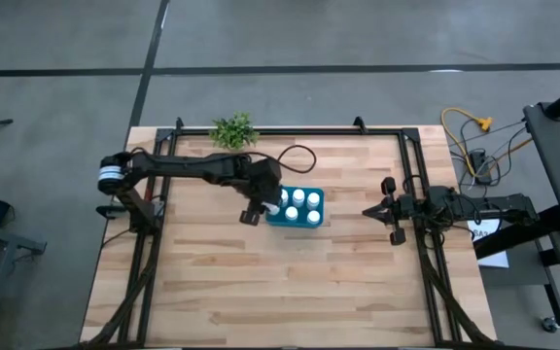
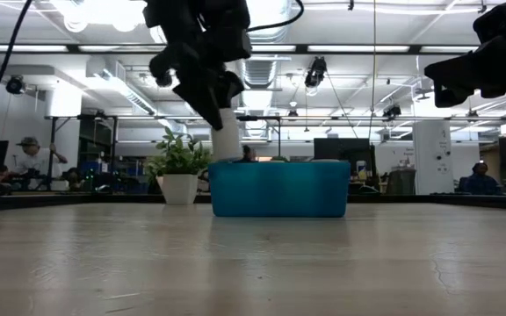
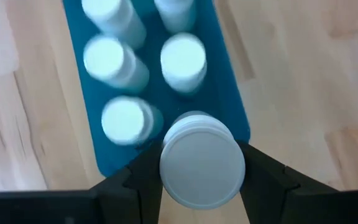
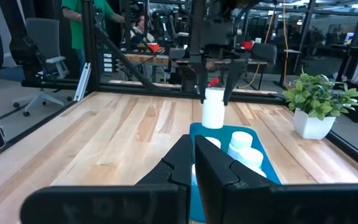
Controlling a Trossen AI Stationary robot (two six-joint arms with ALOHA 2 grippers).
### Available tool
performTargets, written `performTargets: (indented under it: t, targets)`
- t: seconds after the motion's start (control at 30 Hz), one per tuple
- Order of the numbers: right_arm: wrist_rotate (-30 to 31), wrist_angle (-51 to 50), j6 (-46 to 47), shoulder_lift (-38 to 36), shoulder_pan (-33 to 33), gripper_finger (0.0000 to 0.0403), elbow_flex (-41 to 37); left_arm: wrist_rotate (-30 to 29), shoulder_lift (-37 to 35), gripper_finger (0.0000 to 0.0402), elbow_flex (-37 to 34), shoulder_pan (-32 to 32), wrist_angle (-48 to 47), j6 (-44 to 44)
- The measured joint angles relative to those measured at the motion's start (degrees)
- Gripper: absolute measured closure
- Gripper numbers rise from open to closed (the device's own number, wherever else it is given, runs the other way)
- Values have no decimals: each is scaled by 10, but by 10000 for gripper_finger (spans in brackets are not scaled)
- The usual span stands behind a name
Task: Pick and place pill bottles into a basket
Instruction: Put the white medicine bottle into the blue bin
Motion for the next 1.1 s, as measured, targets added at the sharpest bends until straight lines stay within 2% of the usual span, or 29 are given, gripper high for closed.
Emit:
performTargets:
  t: [0.57,0.8,1.1]
  targets:
    - [0,0,0,1,0,394,0,51,59,251,18,7,4,14]
    - [0,-1,0,4,0,394,0,51,87,251,19,8,18,17]
    - [0,0,0,4,0,394,0,71,94,251,20,8,40,28]
